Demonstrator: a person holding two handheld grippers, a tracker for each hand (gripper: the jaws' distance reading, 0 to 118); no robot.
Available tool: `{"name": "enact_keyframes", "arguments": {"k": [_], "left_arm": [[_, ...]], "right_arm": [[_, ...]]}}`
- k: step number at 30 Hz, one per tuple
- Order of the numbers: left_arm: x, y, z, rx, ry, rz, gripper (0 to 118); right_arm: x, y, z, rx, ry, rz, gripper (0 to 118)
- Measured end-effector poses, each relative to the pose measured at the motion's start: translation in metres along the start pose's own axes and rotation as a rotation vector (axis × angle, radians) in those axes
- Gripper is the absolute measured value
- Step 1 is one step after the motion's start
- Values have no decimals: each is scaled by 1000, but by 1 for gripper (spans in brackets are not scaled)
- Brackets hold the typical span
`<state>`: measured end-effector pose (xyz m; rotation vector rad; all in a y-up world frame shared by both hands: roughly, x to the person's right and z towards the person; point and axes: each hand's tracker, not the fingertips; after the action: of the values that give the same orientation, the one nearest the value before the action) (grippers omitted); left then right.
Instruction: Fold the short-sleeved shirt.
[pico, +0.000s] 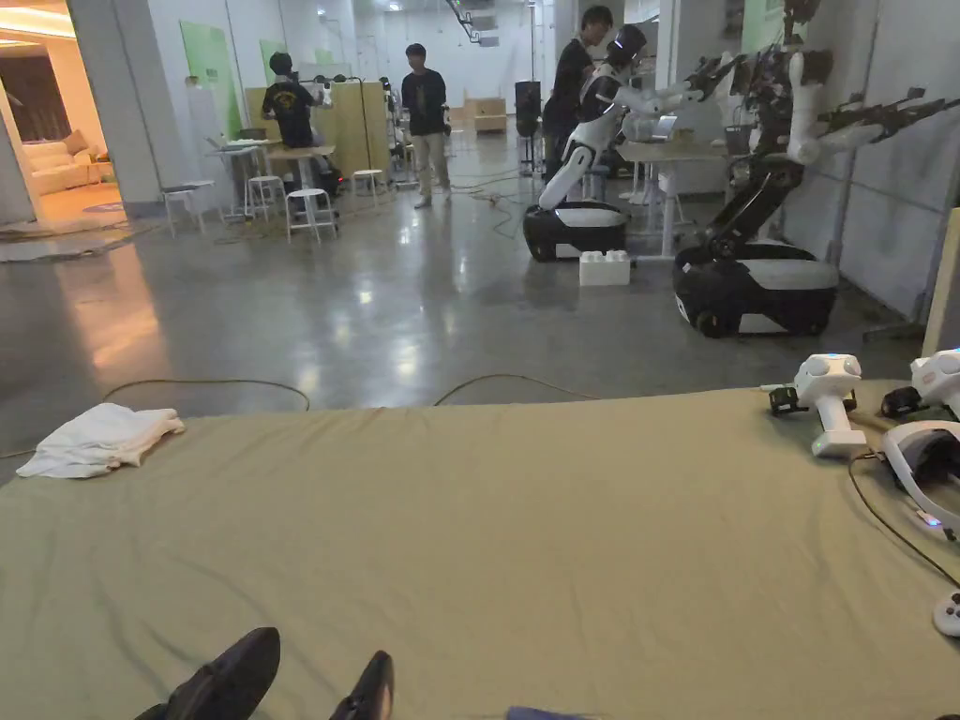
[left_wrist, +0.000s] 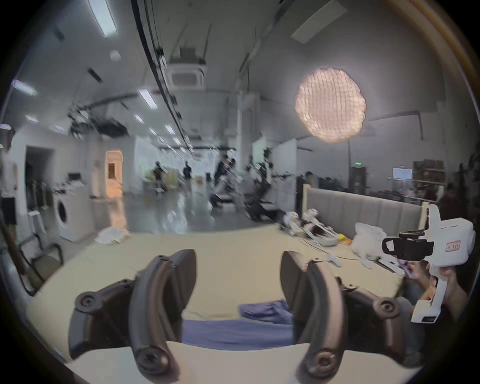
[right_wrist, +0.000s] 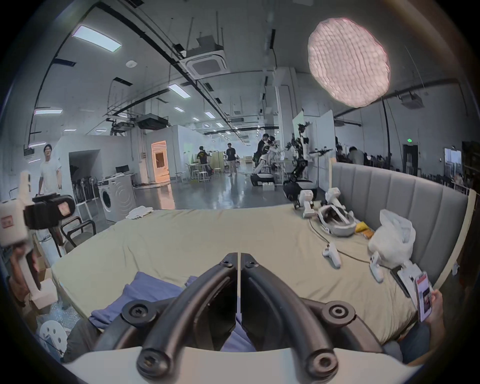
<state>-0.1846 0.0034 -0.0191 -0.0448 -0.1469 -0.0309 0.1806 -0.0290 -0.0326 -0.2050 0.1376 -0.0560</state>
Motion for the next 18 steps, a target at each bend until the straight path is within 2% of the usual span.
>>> {"name": "enact_keyframes", "arguments": {"k": [1,2,3,10,18], "left_arm": [[-3,3,10,-1,34,-5,55],[-5,5,20,10,73,-10,19],[-6,6,30,24,122,-14,1],[-24,11,63,-7,231,28,0],[-31,20,62,8,224,61,0]], "right_arm": [[-2,3,1,2,12,2,3],[-4,6,3,9,24,5,3],[-6,7,5,19,30,10,3],[-11,8,13,54,33,-8,2],[-13,4,9,53,5,-4,1]]}}
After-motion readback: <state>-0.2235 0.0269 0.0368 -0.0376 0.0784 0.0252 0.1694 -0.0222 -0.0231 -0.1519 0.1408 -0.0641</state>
